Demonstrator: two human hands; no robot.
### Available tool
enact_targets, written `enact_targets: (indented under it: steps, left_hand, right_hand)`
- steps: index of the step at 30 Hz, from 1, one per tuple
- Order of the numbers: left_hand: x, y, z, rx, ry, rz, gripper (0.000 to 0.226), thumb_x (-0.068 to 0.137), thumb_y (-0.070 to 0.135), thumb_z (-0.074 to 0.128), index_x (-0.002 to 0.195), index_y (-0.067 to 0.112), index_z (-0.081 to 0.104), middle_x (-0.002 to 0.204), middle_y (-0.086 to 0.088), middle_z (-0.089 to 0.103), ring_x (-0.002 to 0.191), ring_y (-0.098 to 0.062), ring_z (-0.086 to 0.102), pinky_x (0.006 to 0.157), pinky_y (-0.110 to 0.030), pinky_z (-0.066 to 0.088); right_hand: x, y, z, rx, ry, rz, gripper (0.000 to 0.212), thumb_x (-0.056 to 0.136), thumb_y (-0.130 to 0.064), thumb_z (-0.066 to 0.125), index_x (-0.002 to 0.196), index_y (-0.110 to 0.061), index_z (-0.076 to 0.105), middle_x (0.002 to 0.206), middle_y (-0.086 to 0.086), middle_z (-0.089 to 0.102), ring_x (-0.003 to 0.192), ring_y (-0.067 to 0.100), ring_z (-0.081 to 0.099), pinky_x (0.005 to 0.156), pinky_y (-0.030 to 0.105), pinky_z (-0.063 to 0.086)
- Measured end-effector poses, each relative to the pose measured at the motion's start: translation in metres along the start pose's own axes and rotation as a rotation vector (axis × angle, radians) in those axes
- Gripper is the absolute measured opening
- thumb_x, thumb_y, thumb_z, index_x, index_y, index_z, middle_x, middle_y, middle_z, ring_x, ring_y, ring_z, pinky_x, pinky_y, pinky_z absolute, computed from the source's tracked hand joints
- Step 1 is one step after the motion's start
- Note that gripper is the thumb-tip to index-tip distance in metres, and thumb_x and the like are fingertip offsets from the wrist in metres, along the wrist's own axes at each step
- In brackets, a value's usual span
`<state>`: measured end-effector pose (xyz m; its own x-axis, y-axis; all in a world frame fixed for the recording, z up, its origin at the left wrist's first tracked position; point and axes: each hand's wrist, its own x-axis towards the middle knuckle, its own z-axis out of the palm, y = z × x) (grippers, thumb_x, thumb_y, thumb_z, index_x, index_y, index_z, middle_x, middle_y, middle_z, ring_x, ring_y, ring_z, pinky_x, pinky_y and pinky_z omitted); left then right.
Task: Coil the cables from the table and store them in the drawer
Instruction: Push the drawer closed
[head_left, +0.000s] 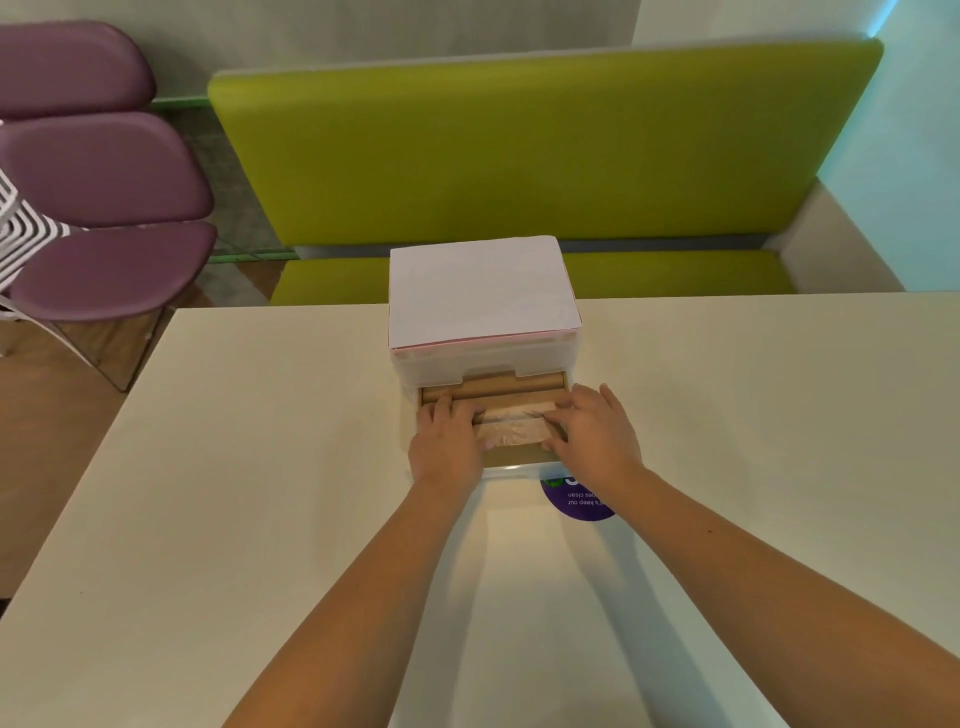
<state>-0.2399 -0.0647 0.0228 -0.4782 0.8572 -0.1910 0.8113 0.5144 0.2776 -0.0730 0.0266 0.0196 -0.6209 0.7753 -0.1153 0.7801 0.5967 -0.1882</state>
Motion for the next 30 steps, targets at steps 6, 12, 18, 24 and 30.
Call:
enact_targets:
  steps: [6,12,18,24,30]
  left_hand:
    - [0.007,-0.001,-0.003,0.064,-0.043,0.011,0.044,0.094,0.049,0.056,0.133,0.033,0.043,0.148,0.000,0.039,0.131,-0.027,0.033,0.089,-0.036,0.049]
    - [0.005,-0.002,-0.008,0.104,-0.105,0.046,0.049,0.094,0.055,0.050,0.138,0.037,0.039,0.157,-0.002,0.028,0.138,-0.029,0.027,0.095,-0.038,0.047]
    - [-0.001,-0.002,-0.008,0.130,-0.095,0.050,0.054,0.090,0.040,0.065,0.138,0.037,0.038,0.158,-0.003,0.025,0.137,-0.028,0.028,0.089,-0.036,0.049]
    - [0.001,-0.009,-0.009,0.145,-0.067,0.084,0.054,0.090,0.031,0.066,0.137,0.038,0.039,0.150,-0.001,0.034,0.131,-0.027,0.032,0.081,-0.034,0.048]
    - [0.007,-0.014,-0.014,0.257,-0.053,0.137,0.066,0.085,0.023,0.068,0.139,0.035,0.033,0.140,0.001,0.037,0.127,-0.026,0.033,0.073,-0.030,0.047]
  right_hand:
    - [0.008,-0.003,-0.006,-0.039,-0.076,-0.061,0.043,0.092,-0.048,0.056,0.127,-0.024,0.063,0.135,-0.006,0.055,0.126,0.011,0.048,0.123,0.035,0.006]
    - [0.008,-0.003,-0.012,-0.053,-0.071,-0.054,0.045,0.098,-0.053,0.039,0.121,-0.027,0.068,0.131,-0.008,0.059,0.123,0.010,0.051,0.123,0.038,0.004]
    - [0.010,-0.002,-0.012,-0.049,-0.089,-0.042,0.036,0.096,-0.046,0.052,0.122,-0.026,0.066,0.131,-0.006,0.059,0.122,0.013,0.050,0.122,0.038,0.005]
    - [0.012,-0.004,-0.011,-0.107,-0.069,-0.066,0.034,0.095,-0.048,0.053,0.116,-0.027,0.068,0.125,-0.006,0.060,0.118,0.013,0.052,0.121,0.039,0.008]
    - [0.018,-0.003,-0.015,-0.183,-0.087,-0.205,0.053,0.082,-0.049,0.069,0.129,-0.031,0.053,0.128,-0.004,0.055,0.121,0.016,0.049,0.117,0.037,0.024]
